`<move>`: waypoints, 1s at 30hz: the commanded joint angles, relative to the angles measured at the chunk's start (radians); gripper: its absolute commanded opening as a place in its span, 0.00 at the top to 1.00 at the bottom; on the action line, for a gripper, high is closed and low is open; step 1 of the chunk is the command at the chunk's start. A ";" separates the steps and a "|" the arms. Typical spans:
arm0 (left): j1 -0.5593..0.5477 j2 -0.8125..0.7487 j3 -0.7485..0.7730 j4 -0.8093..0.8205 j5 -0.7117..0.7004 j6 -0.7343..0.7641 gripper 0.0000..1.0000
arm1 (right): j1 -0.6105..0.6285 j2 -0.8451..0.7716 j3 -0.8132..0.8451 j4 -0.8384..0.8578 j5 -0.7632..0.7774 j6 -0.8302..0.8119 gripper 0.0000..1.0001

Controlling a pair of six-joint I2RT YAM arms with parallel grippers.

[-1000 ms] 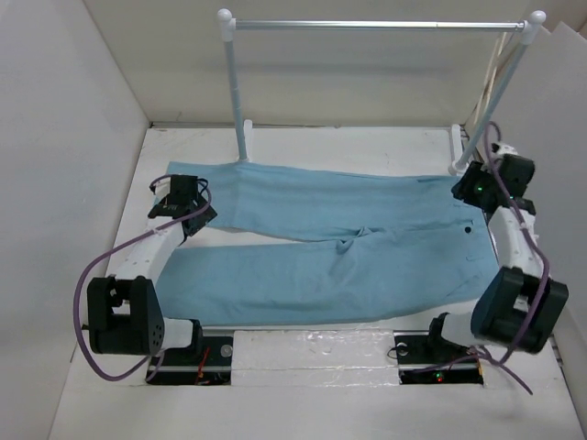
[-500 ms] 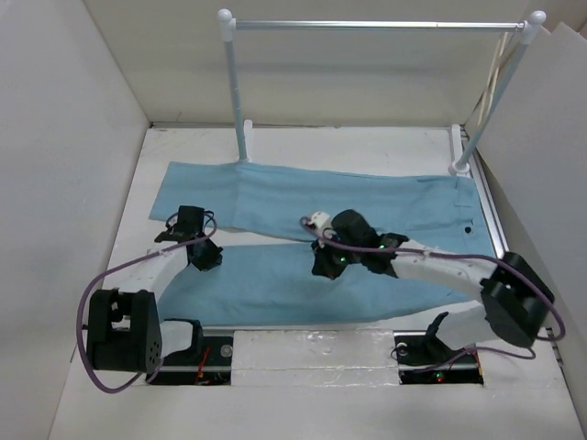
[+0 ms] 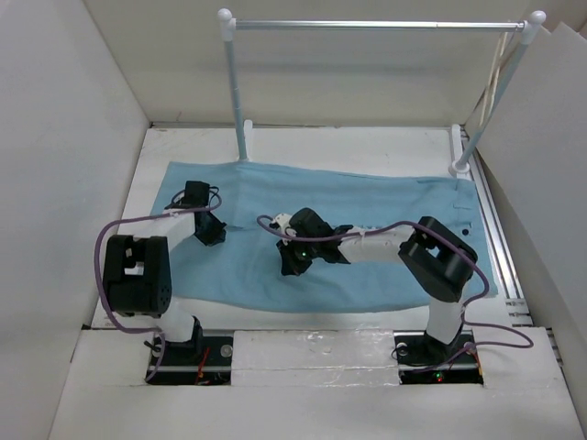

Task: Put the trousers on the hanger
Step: Flatten out the trousers at the center of the board.

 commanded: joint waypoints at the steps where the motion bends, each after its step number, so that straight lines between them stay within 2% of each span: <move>1: 0.003 0.100 0.076 -0.032 -0.127 0.020 1.00 | -0.039 0.049 0.095 -0.026 0.093 -0.042 1.00; 4: -0.006 0.059 0.130 -0.086 -0.172 0.025 1.00 | -0.052 0.058 0.165 -0.089 0.083 -0.072 1.00; 5: -0.006 0.034 0.132 -0.098 -0.184 0.036 1.00 | -0.052 0.049 0.172 -0.101 0.081 -0.080 0.97; 6: -0.006 -0.018 0.124 -0.115 -0.198 0.048 0.97 | -0.036 0.015 0.174 -0.124 0.082 -0.094 0.86; 8: -0.006 -0.070 0.115 -0.118 -0.203 0.088 0.75 | -0.021 -0.026 0.165 -0.149 0.086 -0.103 0.75; 9: 0.003 -0.095 0.115 -0.157 -0.218 0.109 0.63 | -0.021 -0.048 0.156 -0.161 0.084 -0.106 0.64; 11: 0.003 -0.177 0.124 -0.204 -0.291 0.120 0.52 | -0.012 -0.126 0.130 -0.190 0.070 -0.115 0.56; 12: 0.003 -0.207 0.126 -0.246 -0.319 0.111 0.50 | -0.003 -0.157 0.093 -0.195 0.064 -0.125 0.48; 13: 0.003 -0.271 0.123 -0.270 -0.366 0.094 0.50 | -0.003 -0.212 0.073 -0.197 0.050 -0.126 0.47; 15: 0.060 -0.337 0.106 -0.308 -0.384 0.048 0.50 | 0.010 -0.273 0.001 -0.195 0.032 -0.128 0.46; 16: 0.096 -0.403 0.062 -0.307 -0.343 0.006 0.51 | 0.010 -0.304 -0.022 -0.184 0.017 -0.126 0.48; 17: 0.141 -0.435 0.033 -0.297 -0.309 -0.009 0.52 | 0.022 -0.363 -0.042 -0.184 0.015 -0.128 0.55; 18: 0.248 -0.460 -0.003 -0.269 -0.273 -0.021 0.52 | 0.039 -0.393 -0.062 -0.192 0.020 -0.128 0.75; 19: 0.303 -0.493 -0.067 -0.253 -0.217 -0.032 0.52 | 0.048 -0.420 -0.100 -0.197 0.030 -0.128 0.84; 21: 0.437 -0.494 -0.104 -0.244 -0.190 -0.042 0.51 | 0.059 -0.508 -0.134 -0.212 0.044 -0.134 1.00; 24: 0.541 -0.457 -0.095 -0.277 -0.167 -0.070 0.50 | 0.059 -0.601 -0.188 -0.230 0.050 -0.154 1.00; 25: 0.616 -0.448 -0.103 -0.279 -0.131 -0.073 0.50 | 0.059 -0.617 -0.194 -0.256 0.053 -0.169 0.97; 26: 0.649 -0.443 -0.115 -0.274 -0.123 -0.082 0.50 | 0.048 -0.632 -0.203 -0.264 0.056 -0.169 0.92; 27: 0.682 -0.437 -0.122 -0.277 -0.123 -0.088 0.49 | 0.048 -0.658 -0.208 -0.276 0.055 -0.206 0.82; 30: 0.698 -0.393 -0.132 -0.294 -0.152 -0.130 0.49 | -0.002 -0.706 -0.219 -0.298 0.021 -0.229 0.72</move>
